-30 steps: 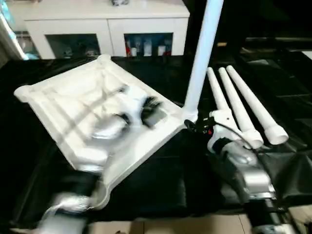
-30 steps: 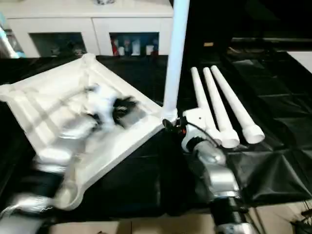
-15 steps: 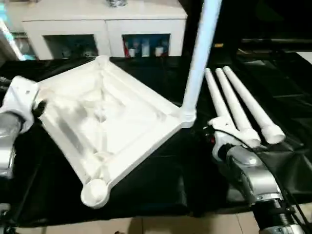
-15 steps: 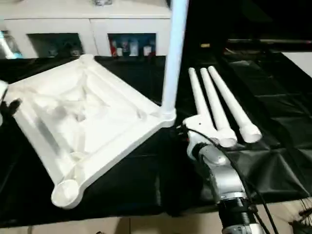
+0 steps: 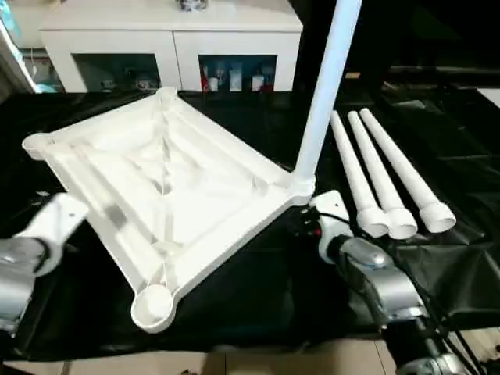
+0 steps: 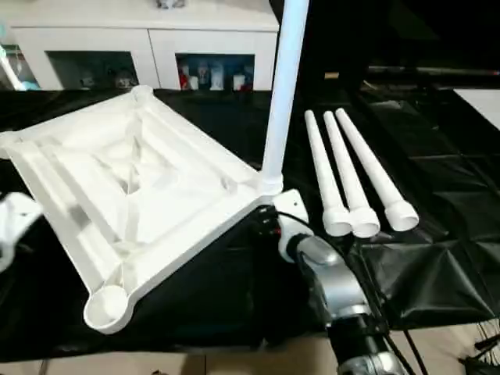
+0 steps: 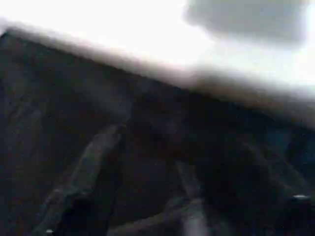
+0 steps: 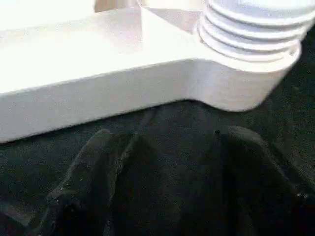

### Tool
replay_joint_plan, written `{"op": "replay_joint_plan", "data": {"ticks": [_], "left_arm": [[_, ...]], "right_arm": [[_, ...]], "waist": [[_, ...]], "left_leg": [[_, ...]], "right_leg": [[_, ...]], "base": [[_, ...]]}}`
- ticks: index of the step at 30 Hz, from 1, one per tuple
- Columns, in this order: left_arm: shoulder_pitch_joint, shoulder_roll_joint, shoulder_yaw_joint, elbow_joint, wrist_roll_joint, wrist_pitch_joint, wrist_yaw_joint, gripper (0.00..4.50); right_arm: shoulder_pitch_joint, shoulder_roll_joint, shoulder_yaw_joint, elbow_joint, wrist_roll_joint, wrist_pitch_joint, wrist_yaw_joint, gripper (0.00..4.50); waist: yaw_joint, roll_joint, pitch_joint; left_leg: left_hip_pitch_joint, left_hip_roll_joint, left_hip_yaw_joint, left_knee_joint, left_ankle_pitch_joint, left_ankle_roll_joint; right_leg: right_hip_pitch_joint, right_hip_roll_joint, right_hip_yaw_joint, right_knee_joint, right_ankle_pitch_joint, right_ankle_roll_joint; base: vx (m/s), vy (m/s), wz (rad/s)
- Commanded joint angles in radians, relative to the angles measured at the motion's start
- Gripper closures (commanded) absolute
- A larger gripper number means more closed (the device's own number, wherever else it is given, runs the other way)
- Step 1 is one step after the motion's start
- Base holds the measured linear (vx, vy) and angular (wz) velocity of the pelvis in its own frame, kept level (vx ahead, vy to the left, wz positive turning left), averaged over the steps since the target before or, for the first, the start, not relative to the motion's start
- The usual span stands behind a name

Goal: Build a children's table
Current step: Rotate table base

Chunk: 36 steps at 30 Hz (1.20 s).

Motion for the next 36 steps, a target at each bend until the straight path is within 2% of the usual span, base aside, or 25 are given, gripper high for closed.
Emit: {"op": "replay_joint_plan", "data": {"ticks": [1, 3, 4, 5, 6, 7, 10, 12, 15, 16, 18, 21, 23, 24, 26, 27, 29, 30, 31, 32, 33, 35, 36], "left_arm": [[0.019, 0.007, -0.04, -0.043, -0.021, -0.003, -0.053, 0.67], [0.025, -0.013, -0.056, -0.119, -0.07, -0.003, -0.104, 0.52], [0.025, -0.018, -0.058, -0.137, -0.082, -0.003, -0.114, 0.46], [0.025, -0.019, -0.059, -0.141, -0.084, -0.004, -0.117, 0.46], [0.032, -0.014, -0.072, -0.172, -0.092, -0.024, -0.14, 0.16], [0.04, -0.015, -0.084, -0.207, -0.112, -0.035, -0.169, 0.09], [0.063, -0.019, -0.136, -0.308, -0.156, -0.062, -0.244, 0.04], [0.067, -0.023, -0.151, -0.33, -0.164, -0.067, -0.258, 0.04], [0.065, -0.073, -0.215, -0.374, -0.175, -0.071, -0.274, 0.04], [0.058, -0.098, -0.249, -0.371, -0.164, -0.074, -0.268, 0.04], [0.044, -0.14, -0.299, -0.36, -0.149, -0.082, -0.257, 0.04], [0.024, -0.192, -0.341, -0.333, -0.131, -0.104, -0.234, 0.04], [-0.003, -0.254, -0.368, -0.288, -0.116, -0.137, -0.201, 0.04], [-0.003, -0.254, -0.368, -0.288, -0.116, -0.137, -0.201, 0.04], [-0.061, -0.34, -0.38, -0.179, -0.078, -0.206, -0.117, 0.04], [-0.072, -0.353, -0.38, -0.158, -0.071, -0.217, -0.1, 0.04], [-0.096, -0.37, -0.382, -0.121, -0.057, -0.228, -0.064, 0.04], [-0.109, -0.378, -0.381, -0.099, -0.048, -0.24, -0.043, 0.04], [-0.118, -0.384, -0.38, -0.083, -0.042, -0.248, -0.028, 0.04], [-0.129, -0.391, -0.376, -0.062, -0.031, -0.265, -0.003, 0.04], [-0.137, -0.395, -0.374, -0.047, -0.024, -0.275, 0.013, 0.04], [-0.144, -0.403, -0.365, -0.036, -0.021, -0.286, 0.025, 0.04], [-0.149, -0.408, -0.359, -0.031, -0.022, -0.298, 0.026, 0.02]], "right_arm": [[-0.01, 0.004, 0.007, 0.018, -0.007, -0.003, -0.006, 1.04], [-0.014, 0.015, 0.014, 0.027, -0.01, -0.006, -0.002, 1.04], [-0.014, 0.016, 0.016, 0.03, -0.011, -0.007, -0.001, 1.04], [-0.014, 0.016, 0.016, 0.03, -0.011, -0.008, -0.001, 1.04], [-0.015, 0.018, 0.019, 0.035, -0.013, -0.009, 0.001, 1.04], [-0.016, 0.021, 0.022, 0.041, -0.014, -0.012, 0.003, 1.04], [-0.022, 0.028, 0.029, 0.06, -0.017, -0.021, 0.008, 1.04], [-0.024, 0.03, 0.031, 0.063, -0.018, -0.024, 0.009, 1.04], [-0.026, 0.037, 0.045, 0.06, -0.011, -0.034, 0.044, 1.04], [-0.023, 0.037, 0.052, 0.05, -0.005, -0.036, 0.065, 1.04], [-0.018, 0.035, 0.063, 0.037, 0.001, -0.041, 0.091, 1.04], [-0.013, 0.032, 0.068, 0.03, 0.002, -0.045, 0.103, 1.04], [-0.009, 0.024, 0.072, 0.025, -0.009, -0.052, 0.102, 1.04], [-0.009, 0.024, 0.072, 0.025, -0.009, -0.052, 0.102, 1.04], [-0.005, 0.007, 0.064, -0.004, -0.029, -0.054, 0.084, 1.04], [-0.006, 0.004, 0.061, -0.011, -0.031, -0.051, 0.08, 1.04], [-0.01, -0.003, 0.052, -0.036, -0.035, -0.032, 0.069, 1.04], [-0.016, -0.012, 0.05, -0.054, -0.05, -0.003, 0.052, 1.04], [-0.02, -0.019, 0.049, -0.067, -0.061, 0.018, 0.04, 1.04], [-0.03, -0.026, 0.039, -0.078, -0.055, 0.039, 0.044, 1.04], [-0.037, -0.031, 0.032, -0.084, -0.048, 0.051, 0.049, 1.04], [-0.054, -0.037, 0.018, -0.09, -0.042, 0.071, 0.044, 1.04], [-0.071, -0.039, -0.002, -0.091, -0.029, 0.09, 0.037, 0.87]], "waist": [[0.0, 0.019, -0.055], [-0.002, 0.019, -0.056], [0.0, 0.017, -0.057], [0.001, 0.018, -0.057], [0.002, 0.017, -0.056], [0.003, 0.016, -0.056], [0.002, 0.014, -0.055], [0.002, 0.014, -0.054], [0.003, 0.012, -0.051], [0.002, 0.014, -0.051], [-0.001, 0.012, -0.05], [-0.007, 0.01, -0.05], [-0.006, 0.012, -0.052], [-0.005, 0.013, -0.053], [-0.01, 0.012, -0.051], [-0.005, 0.014, -0.055], [-0.007, 0.015, -0.057], [-0.007, 0.02, -0.058], [-0.01, 0.014, -0.059], [-0.009, 0.019, -0.059], [-0.01, 0.016, -0.06], [-0.01, 0.023, -0.061], [-0.012, 0.019, -0.063]], "left_leg": [[0.013, 0.034, -0.013, -0.082, -0.25, -0.013], [0.015, 0.033, -0.011, -0.081, -0.24, -0.012], [0.015, 0.034, -0.011, -0.08, -0.227, -0.011], [0.016, 0.034, -0.01, -0.079, -0.224, -0.01], [0.017, 0.034, -0.009, -0.08, -0.228, -0.011], [0.015, 0.034, -0.01, -0.081, -0.226, -0.012], [0.013, 0.034, -0.01, -0.081, -0.233, -0.015], [0.015, 0.033, -0.009, -0.081, -0.242, -0.015], [0.017, 0.034, -0.009, -0.082, -0.274, -0.021], [0.017, 0.034, -0.009, -0.082, -0.284, -0.023], [0.014, 0.033, -0.011, -0.083, -0.292, -0.026], [0.01, 0.032, -0.012, -0.082, -0.291, -0.022], [0.013, 0.031, -0.011, -0.079, -0.28, -0.021], [0.012, 0.03, -0.011, -0.077, -0.274, -0.023], [0.005, 0.03, -0.012, -0.08, -0.271, -0.018], [0.018, 0.029, -0.009, -0.074, -0.281, -0.02], [0.007, 0.029, -0.012, -0.075, -0.255, -0.014], [0.005, 0.029, -0.014, -0.074, -0.249, -0.013], [0.004, 0.028, -0.014, -0.073, -0.238, -0.009], [0.004, 0.028, -0.014, -0.072, -0.232, -0.009], [0.004, 0.027, -0.014, -0.07, -0.226, -0.003], [0.004, 0.028, -0.015, -0.069, -0.217, -0.002], [0.004, 0.029, -0.014, -0.068, -0.208, 0.0]], "right_leg": [[0.046, -0.052, 0.055, -0.056, -0.163, -0.21], [0.046, -0.05, 0.056, -0.055, -0.15, -0.211], [0.047, -0.051, 0.056, -0.052, -0.141, -0.216], [0.046, -0.05, 0.056, -0.052, -0.138, -0.217], [0.044, -0.048, 0.056, -0.053, -0.142, -0.216], [0.046, -0.048, 0.056, -0.051, -0.141, -0.214], [0.048, -0.05, 0.056, -0.052, -0.153, -0.211], [0.046, -0.049, 0.057, -0.054, -0.172, -0.207], [0.044, -0.05, 0.059, -0.06, -0.226, -0.19], [0.044, -0.05, 0.059, -0.062, -0.244, -0.185], [0.046, -0.049, 0.059, -0.064, -0.262, -0.171], [0.049, -0.049, 0.059, -0.068, -0.28, -0.159], [0.047, -0.049, 0.059, -0.071, -0.281, -0.156], [0.048, -0.048, 0.058, -0.07, -0.274, -0.157], [0.052, -0.045, 0.057, -0.073, -0.268, -0.154], [0.045, -0.045, 0.058, -0.076, -0.267, -0.149], [0.054, -0.046, 0.058, -0.068, -0.231, -0.156], [0.056, -0.046, 0.056, -0.066, -0.227, -0.154], [0.058, -0.044, 0.055, -0.066, -0.22, -0.152], [0.057, -0.044, 0.055, -0.065, -0.216, -0.154], [0.058, -0.045, 0.055, -0.066, -0.208, -0.158], [0.058, -0.045, 0.054, -0.062, -0.189, -0.168], [0.059, -0.044, 0.054, -0.06, -0.166, -0.178]], "base": [[0.0, 0.0, 0.0], [0.0, 0.0, 0.0], [0.0, 0.0, 0.0], [0.0, 0.0, 0.0], [0.0, 0.0, 0.0], [0.0, 0.0, 0.0], [0.0, 0.0, 0.0], [0.0, 0.0, 0.0], [0.0, 0.0, 0.0], [0.0, 0.0, 0.0], [0.0, 0.0, 0.0], [0.0, 0.0, 0.0], [0.0, 0.0, 0.0], [0.0, 0.0, 0.0], [0.0, 0.0, 0.0], [0.0, 0.0, 0.0], [0.0, 0.0, 0.0], [0.0, 0.0, 0.0], [0.0, 0.0, 0.0], [0.0, 0.0, 0.0], [0.0, 0.0, 0.0], [0.0, 0.0, 0.0], [0.0, 0.0, 0.0]]}}
